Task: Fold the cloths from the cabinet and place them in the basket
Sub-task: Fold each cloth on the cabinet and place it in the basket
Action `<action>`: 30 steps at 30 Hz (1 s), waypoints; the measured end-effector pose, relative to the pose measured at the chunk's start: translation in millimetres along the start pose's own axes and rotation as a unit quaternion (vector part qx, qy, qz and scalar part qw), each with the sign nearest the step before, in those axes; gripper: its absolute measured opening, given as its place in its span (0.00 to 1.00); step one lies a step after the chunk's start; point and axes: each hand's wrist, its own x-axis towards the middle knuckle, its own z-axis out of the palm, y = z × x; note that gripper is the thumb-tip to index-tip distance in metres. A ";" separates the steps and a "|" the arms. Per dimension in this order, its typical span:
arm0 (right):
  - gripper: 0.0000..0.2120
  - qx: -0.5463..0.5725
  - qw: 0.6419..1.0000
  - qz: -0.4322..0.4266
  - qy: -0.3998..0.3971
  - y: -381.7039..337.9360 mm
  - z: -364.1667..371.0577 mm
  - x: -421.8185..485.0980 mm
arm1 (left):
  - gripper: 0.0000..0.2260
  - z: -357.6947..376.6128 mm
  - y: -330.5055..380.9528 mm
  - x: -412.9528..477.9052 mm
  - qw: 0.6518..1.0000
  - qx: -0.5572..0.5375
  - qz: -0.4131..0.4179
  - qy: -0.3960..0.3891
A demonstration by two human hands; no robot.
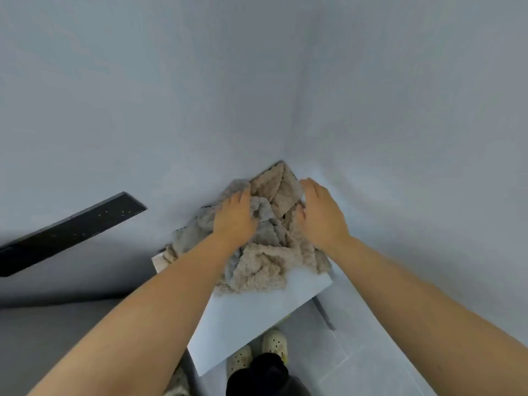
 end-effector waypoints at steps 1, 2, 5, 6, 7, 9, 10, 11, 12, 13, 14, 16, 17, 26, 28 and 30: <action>0.25 0.005 1.000 0.002 -0.006 1.8 5.9 2.4 | 0.33 4.6 -0.3 3.9 1.000 0.000 -0.007 -0.005; 0.25 0.017 1.000 0.001 -0.010 3.5 8.0 3.6 | 0.34 7.6 -0.1 7.4 1.000 -0.003 -0.014 -0.007; 0.25 0.024 0.998 0.005 -0.055 7.7 19.7 5.3 | 0.34 24.7 -0.8 19.7 0.999 0.022 -0.047 -0.014; 0.26 0.027 0.998 0.008 -0.063 8.5 21.9 5.8 | 0.34 27.7 -0.3 22.5 0.997 0.034 -0.062 -0.014; 0.26 0.029 0.997 0.010 -0.069 10.1 24.5 6.7 | 0.33 30.8 -1.3 25.4 0.996 0.047 -0.075 -0.013; 0.27 0.028 0.997 0.010 -0.074 13.7 28.4 6.7 | 0.31 33.9 -1.0 27.7 0.993 0.065 -0.094 -0.011; 0.27 0.033 0.996 0.013 -0.076 13.9 30.4 6.1 | 0.30 34.8 -3.8 28.1 0.993 0.070 -0.098 -0.012; 0.27 0.038 0.996 0.015 -0.077 14.6 30.6 5.4 | 0.27 36.4 -6.2 28.4 0.992 0.067 -0.102 -0.006; 0.26 0.042 0.996 0.016 -0.078 14.0 30.5 4.4 | 0.22 36.0 -8.1 28.0 0.993 0.052 -0.106 -0.001; 0.26 0.045 0.996 0.016 -0.079 13.6 30.5 4.0 | 0.16 34.7 -11.3 28.3 0.993 0.029 -0.111 0.007; 0.26 0.046 0.996 0.016 -0.078 13.3 27.4 1.7 | 0.09 30.9 -11.4 25.6 0.993 -0.004 -0.116 0.017; 0.26 0.053 0.995 0.019 -0.077 11.9 20.0 -2.5 | 0.07 18.8 -8.3 18.0 0.991 -0.069 -0.115 0.030; 0.25 0.057 0.995 0.020 -0.077 11.2 13.3 -5.8 | 0.11 10.4 -3.4 12.1 0.990 -0.089 -0.102 0.040; 0.25 0.160 0.986 0.034 -0.022 -6.0 -71.0 -19.7 | 0.16 -98.8 52.1 -39.9 0.965 -0.232 0.064 0.100; 0.26 0.179 0.984 0.026 0.009 -10.7 -91.1 -26.4 | 0.16 -122.6 62.3 -53.6 0.959 -0.246 0.083 0.113; 0.28 0.196 0.979 0.016 0.045 -14.7 -110.8 -33.1 | 0.14 -146.1 72.0 -69.1 0.955 -0.252 0.104 0.113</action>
